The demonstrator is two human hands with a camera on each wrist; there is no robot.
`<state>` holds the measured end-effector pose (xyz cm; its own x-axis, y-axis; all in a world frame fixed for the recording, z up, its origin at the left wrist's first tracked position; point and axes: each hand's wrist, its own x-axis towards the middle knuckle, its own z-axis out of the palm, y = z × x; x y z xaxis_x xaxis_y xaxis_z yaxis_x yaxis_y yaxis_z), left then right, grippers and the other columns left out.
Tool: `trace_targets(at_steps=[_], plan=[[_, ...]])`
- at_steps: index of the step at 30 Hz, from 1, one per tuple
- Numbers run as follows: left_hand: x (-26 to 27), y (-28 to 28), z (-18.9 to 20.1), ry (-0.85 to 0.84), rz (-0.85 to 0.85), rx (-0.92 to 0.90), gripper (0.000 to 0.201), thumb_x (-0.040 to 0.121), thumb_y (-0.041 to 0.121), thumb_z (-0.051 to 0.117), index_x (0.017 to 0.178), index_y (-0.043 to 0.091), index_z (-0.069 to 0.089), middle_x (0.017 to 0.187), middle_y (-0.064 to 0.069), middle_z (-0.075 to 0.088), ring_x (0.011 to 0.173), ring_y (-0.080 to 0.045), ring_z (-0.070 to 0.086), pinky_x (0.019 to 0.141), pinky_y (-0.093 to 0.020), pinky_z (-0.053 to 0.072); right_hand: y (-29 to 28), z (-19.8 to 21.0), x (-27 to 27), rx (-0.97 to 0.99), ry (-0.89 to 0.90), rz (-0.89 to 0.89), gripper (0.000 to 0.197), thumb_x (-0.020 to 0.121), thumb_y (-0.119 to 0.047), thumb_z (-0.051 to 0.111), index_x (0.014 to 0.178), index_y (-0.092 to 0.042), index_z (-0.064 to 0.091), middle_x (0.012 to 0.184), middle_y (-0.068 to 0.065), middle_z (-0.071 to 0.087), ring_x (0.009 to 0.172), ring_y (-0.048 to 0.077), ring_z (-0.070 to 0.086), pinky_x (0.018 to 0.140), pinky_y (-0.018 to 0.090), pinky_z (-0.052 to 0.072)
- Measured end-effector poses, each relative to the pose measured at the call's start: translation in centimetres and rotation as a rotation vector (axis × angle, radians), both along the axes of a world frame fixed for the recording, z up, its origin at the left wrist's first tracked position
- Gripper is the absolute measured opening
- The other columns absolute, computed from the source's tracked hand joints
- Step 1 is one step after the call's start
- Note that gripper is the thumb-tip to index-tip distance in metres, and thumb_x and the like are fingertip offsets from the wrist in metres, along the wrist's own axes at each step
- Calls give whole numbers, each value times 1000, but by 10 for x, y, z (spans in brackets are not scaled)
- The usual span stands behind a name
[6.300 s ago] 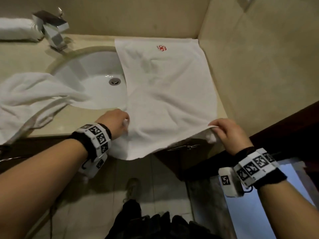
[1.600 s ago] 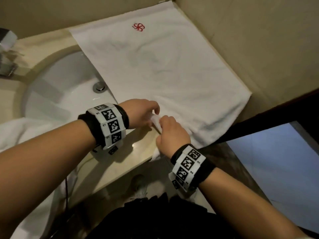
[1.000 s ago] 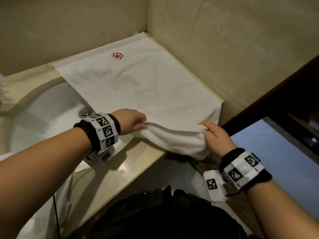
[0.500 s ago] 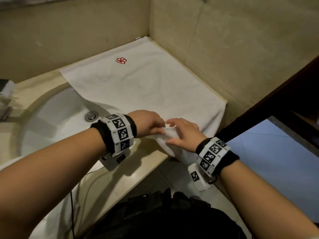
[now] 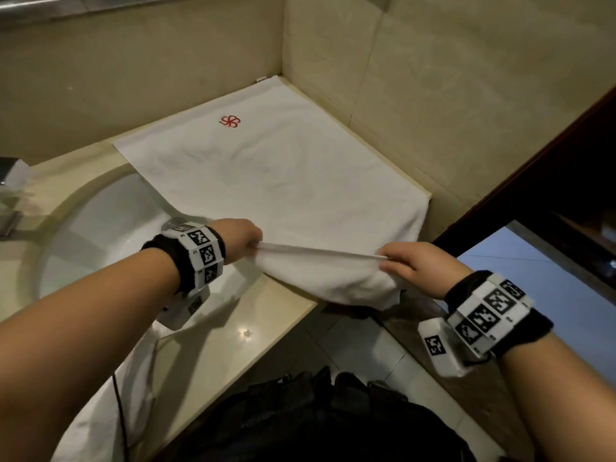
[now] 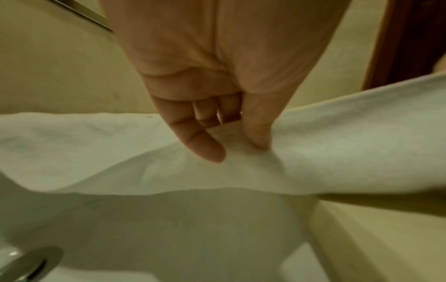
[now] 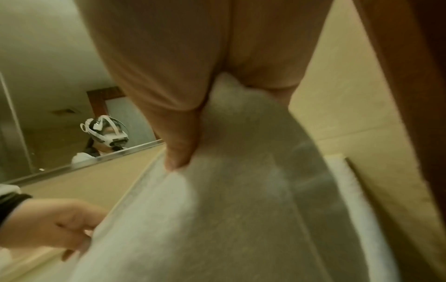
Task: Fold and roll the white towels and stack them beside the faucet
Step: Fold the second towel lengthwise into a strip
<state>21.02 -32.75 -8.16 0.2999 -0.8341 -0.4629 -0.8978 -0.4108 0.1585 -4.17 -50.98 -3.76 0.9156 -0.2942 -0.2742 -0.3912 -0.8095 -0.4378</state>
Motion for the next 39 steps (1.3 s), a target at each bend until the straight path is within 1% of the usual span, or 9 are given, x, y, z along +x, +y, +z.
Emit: trace_targets(at_steps=[6,9,12,15,19,23,30,34,39], plan=[[23,-24,15,21,79,-92,28,93,27,47,114,12,58,120,-10,57,111,-28,51,92,-32,38,-25,-17,-35,-58,343,-191,16,93,-23,46,101,-16,58,97,6,62,89,24,59,71,29,45],[23,-64,30,11,40,-202,27,93,28,48,112,12,60,117,-11,58,109,-30,52,90,-34,39,-41,-28,-50,245,210,-470,14,94,-14,45,95,-13,59,85,3,59,72,29,65,57,31,57],[23,-111,45,-11,-17,-281,28,92,29,50,111,11,61,114,-12,59,107,-31,53,88,-34,39,-68,-32,-63,374,-26,-731,14,94,-9,44,92,-14,57,92,11,61,74,25,65,60,24,58],[25,-160,53,-19,-67,-328,29,91,29,51,111,10,61,111,-14,59,105,-33,53,85,-33,39,-102,-37,-68,189,-203,-912,17,94,-9,42,98,-12,58,98,15,63,82,29,65,76,35,52],[29,-233,47,-16,-62,-365,28,91,24,51,111,7,60,113,-18,57,105,-35,53,86,-34,40,-140,-44,-53,-189,-243,-967,24,92,-7,39,106,-7,59,105,21,57,94,37,56,79,35,42],[37,-270,15,6,-2,-223,28,91,21,48,114,10,58,118,-17,55,108,-36,52,92,-37,40,-154,-60,-22,-164,33,-849,34,91,-10,38,123,-9,48,124,19,47,108,37,50,86,39,42],[83,-233,-22,-102,-37,-164,35,89,26,47,123,19,49,121,-8,55,108,-31,51,90,-38,41,-173,-67,87,-117,1,-398,36,91,-21,47,127,-15,49,129,9,50,120,27,42,99,31,31],[119,-198,-18,-222,-14,-21,36,86,21,46,122,20,47,118,-6,55,107,-30,52,88,-38,41,-164,-56,179,-89,-53,-94,42,91,-24,48,132,-19,41,131,6,45,117,26,44,93,32,38],[154,-157,-8,-279,77,30,34,88,17,46,122,18,48,118,-6,54,107,-28,52,89,-38,43,-135,-55,264,-180,136,250,32,93,-29,43,122,-18,44,119,6,51,104,27,52,80,34,42]])
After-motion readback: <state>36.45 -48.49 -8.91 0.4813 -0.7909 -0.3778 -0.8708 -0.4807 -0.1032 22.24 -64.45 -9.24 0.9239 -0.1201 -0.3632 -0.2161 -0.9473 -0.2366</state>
